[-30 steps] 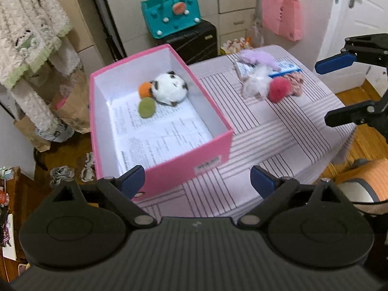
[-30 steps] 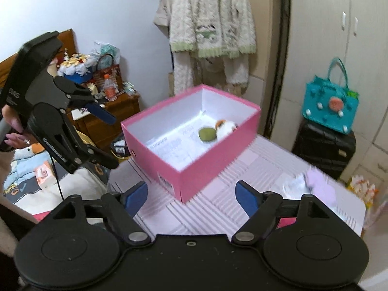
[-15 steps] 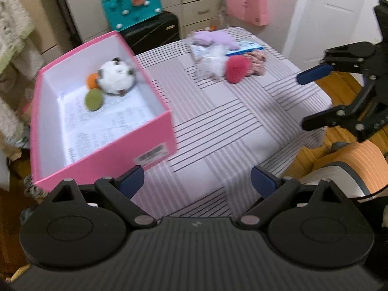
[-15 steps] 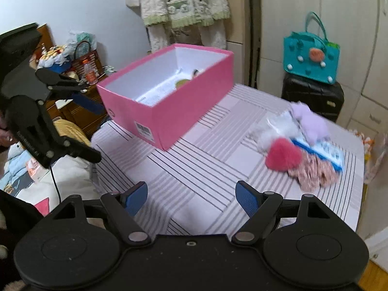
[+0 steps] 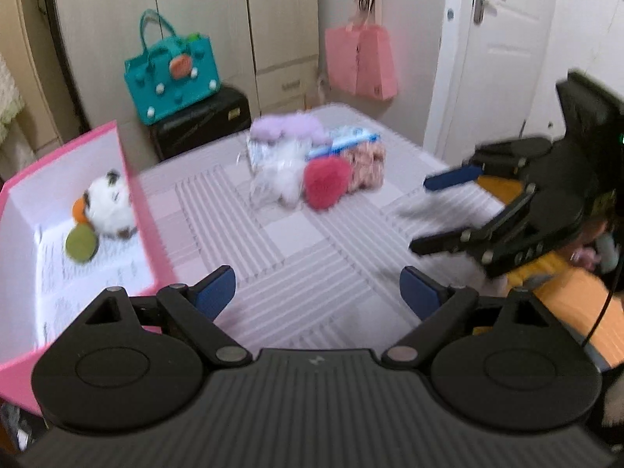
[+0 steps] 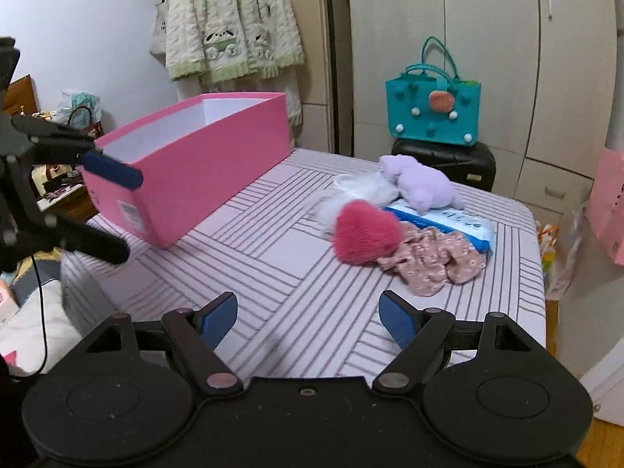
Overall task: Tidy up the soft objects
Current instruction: 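Grasp the pink pompom with the left tool while the right tool grasps the floral scrunchie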
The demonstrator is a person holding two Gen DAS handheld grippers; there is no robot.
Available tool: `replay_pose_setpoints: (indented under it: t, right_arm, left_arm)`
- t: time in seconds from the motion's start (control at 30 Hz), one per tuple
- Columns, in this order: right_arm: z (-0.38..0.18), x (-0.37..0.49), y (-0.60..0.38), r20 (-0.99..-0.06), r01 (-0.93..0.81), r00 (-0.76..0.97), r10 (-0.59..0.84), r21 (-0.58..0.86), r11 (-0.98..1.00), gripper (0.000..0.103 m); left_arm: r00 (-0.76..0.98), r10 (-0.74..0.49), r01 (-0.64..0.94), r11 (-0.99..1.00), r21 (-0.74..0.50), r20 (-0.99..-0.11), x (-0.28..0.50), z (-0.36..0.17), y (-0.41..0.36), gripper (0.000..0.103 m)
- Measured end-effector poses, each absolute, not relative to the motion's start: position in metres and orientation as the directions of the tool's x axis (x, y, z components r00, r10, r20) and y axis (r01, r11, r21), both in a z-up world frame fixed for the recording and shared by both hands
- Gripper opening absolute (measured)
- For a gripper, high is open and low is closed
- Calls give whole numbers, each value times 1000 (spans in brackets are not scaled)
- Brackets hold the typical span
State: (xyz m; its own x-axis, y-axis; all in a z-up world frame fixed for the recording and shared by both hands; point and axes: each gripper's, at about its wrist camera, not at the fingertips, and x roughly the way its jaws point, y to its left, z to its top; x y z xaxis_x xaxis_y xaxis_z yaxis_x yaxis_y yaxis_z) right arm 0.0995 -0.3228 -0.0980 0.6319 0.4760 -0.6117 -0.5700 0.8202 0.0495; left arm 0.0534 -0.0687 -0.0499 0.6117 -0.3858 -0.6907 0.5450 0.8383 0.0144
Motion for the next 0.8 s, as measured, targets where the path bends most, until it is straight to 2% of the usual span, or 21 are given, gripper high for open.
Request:
replay_pose_setpoints:
  t: [0.13, 0.37, 0.47, 0.67, 0.8]
  right_arm:
    - [-107, 113, -337, -578, -519, 670, 466, 83, 851, 83]
    - [-117, 135, -350, -562, -465, 730, 389, 8, 885, 83]
    - [-119, 146, -353, -561, -441, 752, 345, -40, 896, 83]
    - [-120, 167, -349, -573, -471, 751, 328, -118, 874, 83]
    - [-126, 183, -345, -596, -504, 733, 328, -152, 850, 83]
  left_arm:
    - [657, -400, 534, 845, 20, -639, 65, -56, -80, 91]
    - [650, -457, 538, 841, -57, -607, 97, -75, -103, 90]
    - [645, -474, 527, 844, -100, -600, 113, -82, -112, 85]
    - [648, -469, 506, 854, -121, -600, 142, -96, -131, 66]
    - [666, -449, 480, 869, -120, -596, 158, -103, -144, 60]
